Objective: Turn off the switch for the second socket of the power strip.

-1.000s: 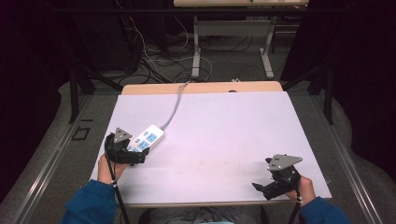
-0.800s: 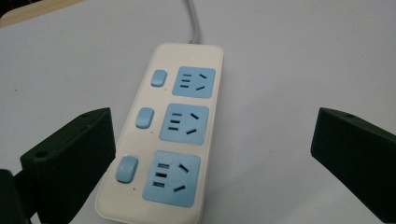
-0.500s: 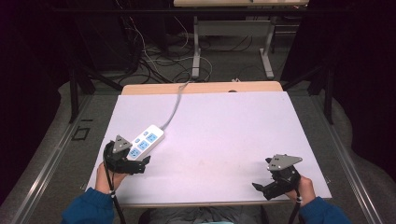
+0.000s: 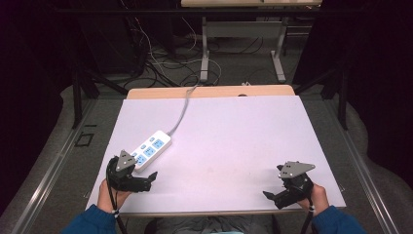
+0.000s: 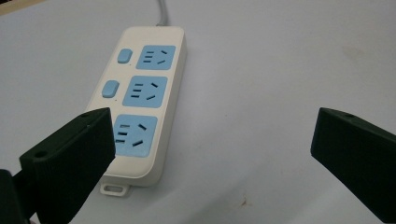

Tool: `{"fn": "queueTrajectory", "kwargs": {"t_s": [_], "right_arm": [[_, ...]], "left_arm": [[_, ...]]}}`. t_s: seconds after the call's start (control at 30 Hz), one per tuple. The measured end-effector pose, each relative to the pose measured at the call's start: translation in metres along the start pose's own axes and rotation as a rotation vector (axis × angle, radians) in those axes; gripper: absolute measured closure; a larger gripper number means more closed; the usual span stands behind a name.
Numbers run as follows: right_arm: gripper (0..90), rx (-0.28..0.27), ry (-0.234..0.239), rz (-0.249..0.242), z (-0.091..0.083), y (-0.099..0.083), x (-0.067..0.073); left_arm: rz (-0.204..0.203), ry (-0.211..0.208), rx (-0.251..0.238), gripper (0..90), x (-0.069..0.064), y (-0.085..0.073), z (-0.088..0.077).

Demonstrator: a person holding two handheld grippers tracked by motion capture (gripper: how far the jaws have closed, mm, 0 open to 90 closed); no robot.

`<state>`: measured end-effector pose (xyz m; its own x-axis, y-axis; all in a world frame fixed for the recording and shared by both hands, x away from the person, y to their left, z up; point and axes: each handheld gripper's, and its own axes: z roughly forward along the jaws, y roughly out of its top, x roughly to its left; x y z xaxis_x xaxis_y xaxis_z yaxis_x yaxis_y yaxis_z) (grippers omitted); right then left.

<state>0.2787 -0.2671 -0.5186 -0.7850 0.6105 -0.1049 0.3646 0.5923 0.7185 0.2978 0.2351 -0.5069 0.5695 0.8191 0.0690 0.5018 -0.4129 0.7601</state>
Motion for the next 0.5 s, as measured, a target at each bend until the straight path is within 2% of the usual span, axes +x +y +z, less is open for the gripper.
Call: {"fn": "queueTrajectory", "kwargs": {"t_s": [0.03, 0.07, 0.1, 0.27, 0.5], "right_arm": [[1.0, 0.002, 0.002, -0.004, 0.000, 0.000, 0.000], [1.0, 0.000, 0.000, -0.002, 0.000, 0.000, 0.000], [1.0, -0.001, 0.000, -0.009, 0.000, 0.000, -0.001], [1.0, 0.001, 0.003, -0.006, 0.000, 0.000, -0.001], [1.0, 0.001, 0.003, -0.007, 0.000, 0.000, -0.001]], "left_arm": [[-0.012, -0.001, -0.008, 0.0, -0.001, -0.001, 0.000], [0.002, -0.002, -0.001, 0.0, -0.001, -0.002, -0.001], [-0.008, -0.009, -0.006, 0.0, -0.002, -0.003, -0.001], [0.005, -0.006, -0.009, 0.0, -0.005, -0.008, -0.006], [-0.002, 0.004, -0.032, 0.0, -0.009, -0.014, -0.009]]}}
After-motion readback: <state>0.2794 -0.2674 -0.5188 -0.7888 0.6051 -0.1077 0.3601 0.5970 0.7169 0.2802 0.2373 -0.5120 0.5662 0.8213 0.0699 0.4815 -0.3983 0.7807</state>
